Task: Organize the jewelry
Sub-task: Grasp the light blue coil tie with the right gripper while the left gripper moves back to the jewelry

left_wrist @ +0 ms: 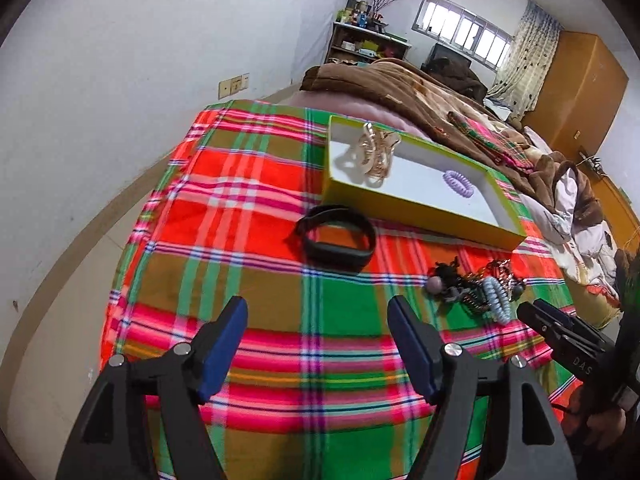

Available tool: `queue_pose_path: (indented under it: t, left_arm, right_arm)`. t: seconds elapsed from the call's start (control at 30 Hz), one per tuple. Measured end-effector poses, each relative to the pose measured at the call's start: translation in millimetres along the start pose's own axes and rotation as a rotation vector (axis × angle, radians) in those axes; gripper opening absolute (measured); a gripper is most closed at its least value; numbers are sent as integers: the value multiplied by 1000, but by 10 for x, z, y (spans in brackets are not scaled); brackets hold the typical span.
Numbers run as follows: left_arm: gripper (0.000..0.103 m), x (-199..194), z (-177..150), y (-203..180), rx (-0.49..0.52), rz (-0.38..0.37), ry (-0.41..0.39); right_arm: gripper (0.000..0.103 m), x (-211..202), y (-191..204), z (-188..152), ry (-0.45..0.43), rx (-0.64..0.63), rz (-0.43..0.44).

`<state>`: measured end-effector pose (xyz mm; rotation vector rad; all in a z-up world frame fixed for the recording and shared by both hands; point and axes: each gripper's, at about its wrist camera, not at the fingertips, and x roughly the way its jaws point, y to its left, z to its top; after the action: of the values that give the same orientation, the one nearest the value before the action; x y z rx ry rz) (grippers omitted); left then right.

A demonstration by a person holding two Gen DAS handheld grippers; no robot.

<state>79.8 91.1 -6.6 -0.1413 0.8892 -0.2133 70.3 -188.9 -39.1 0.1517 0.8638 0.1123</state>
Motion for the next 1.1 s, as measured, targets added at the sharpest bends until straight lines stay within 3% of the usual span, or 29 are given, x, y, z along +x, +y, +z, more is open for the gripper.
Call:
queue_pose_path:
  t: [0.27, 1.0, 1.1]
  left_arm:
    - [74, -6, -12, 62, 6, 6, -6]
    - [74, 136, 128, 23, 24, 11, 10]
    - [74, 169, 142, 27, 26, 18, 16]
  right_arm:
    - [40, 97, 128, -26, 12, -3, -2]
    - [39, 242, 28, 71, 40, 87, 99]
    - [25, 250, 16, 69, 42, 87, 78]
